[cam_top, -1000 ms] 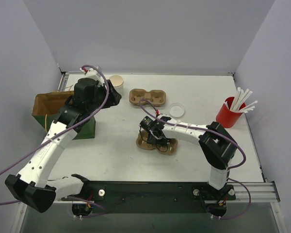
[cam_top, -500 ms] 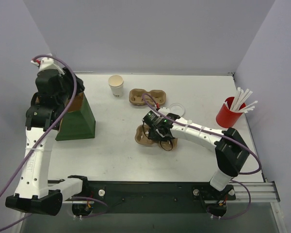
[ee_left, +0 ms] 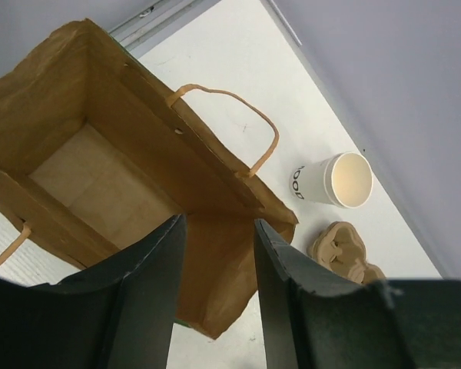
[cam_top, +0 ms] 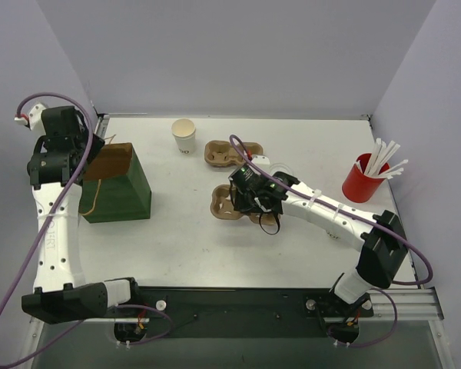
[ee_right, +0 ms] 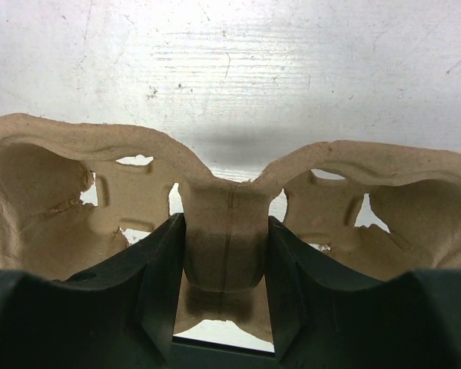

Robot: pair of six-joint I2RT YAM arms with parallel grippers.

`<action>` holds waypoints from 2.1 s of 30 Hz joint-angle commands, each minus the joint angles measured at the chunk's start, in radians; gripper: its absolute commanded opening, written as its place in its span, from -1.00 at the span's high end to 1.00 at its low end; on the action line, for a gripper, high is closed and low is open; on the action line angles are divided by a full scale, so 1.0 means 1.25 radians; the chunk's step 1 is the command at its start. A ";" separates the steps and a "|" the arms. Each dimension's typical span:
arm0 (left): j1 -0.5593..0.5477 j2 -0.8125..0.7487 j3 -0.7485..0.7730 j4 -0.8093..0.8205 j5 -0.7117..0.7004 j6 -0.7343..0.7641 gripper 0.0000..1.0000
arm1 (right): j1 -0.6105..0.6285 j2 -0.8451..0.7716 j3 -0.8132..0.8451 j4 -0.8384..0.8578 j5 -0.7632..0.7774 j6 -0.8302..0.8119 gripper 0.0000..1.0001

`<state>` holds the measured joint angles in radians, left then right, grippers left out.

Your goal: Pack the takeout coffee

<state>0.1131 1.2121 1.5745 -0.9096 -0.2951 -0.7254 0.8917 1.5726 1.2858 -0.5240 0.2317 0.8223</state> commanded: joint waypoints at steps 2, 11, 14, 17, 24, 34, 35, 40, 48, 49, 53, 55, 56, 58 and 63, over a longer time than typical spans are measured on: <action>0.004 0.037 0.112 -0.162 -0.105 -0.175 -0.01 | 0.000 -0.038 0.032 -0.034 0.020 -0.033 0.24; -0.001 0.012 0.128 -0.312 -0.137 -0.334 -0.09 | -0.006 -0.039 0.019 -0.016 0.011 -0.050 0.24; 0.000 0.022 0.141 -0.356 -0.139 -0.361 -0.04 | -0.006 -0.059 -0.010 -0.008 0.013 -0.043 0.24; 0.000 0.032 0.125 -0.380 -0.120 -0.387 -0.01 | -0.007 -0.073 -0.031 0.012 0.010 -0.037 0.24; 0.008 0.076 0.123 -0.418 -0.119 -0.430 -0.01 | -0.008 -0.095 -0.066 0.041 0.000 -0.023 0.25; 0.035 0.100 0.095 -0.430 -0.133 -0.476 0.01 | -0.009 -0.095 -0.081 0.049 -0.009 -0.026 0.25; 0.042 0.102 0.092 -0.430 -0.132 -0.479 0.01 | -0.010 -0.096 -0.084 0.049 -0.009 -0.026 0.24; 0.048 0.098 0.047 -0.421 -0.127 -0.496 0.01 | -0.014 -0.097 -0.096 0.050 -0.011 -0.023 0.24; 0.065 0.094 0.017 -0.384 -0.105 -0.485 0.03 | -0.015 -0.102 -0.095 0.047 -0.010 -0.031 0.24; 0.065 0.093 0.020 -0.383 -0.105 -0.481 0.03 | -0.015 -0.098 -0.092 0.045 -0.010 -0.032 0.25; 0.065 0.113 0.089 -0.389 -0.090 -0.464 0.05 | -0.015 -0.095 -0.078 0.045 -0.014 -0.034 0.25; 0.065 0.124 0.129 -0.398 -0.084 -0.460 0.09 | -0.014 -0.095 -0.076 0.045 -0.010 -0.033 0.25; 0.065 0.124 0.138 -0.409 -0.084 -0.462 0.09 | -0.014 -0.094 -0.076 0.045 -0.010 -0.032 0.25; 0.065 0.121 0.143 -0.416 -0.087 -0.464 0.08 | -0.014 -0.089 -0.073 0.046 -0.011 -0.032 0.24; 0.065 0.110 0.147 -0.434 -0.092 -0.466 0.09 | -0.015 -0.093 -0.084 0.053 -0.015 -0.028 0.24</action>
<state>0.1879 1.3647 1.7191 -1.3437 -0.3950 -1.1408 0.8776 1.4826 1.1690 -0.4591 0.2028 0.7834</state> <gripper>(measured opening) 0.458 0.382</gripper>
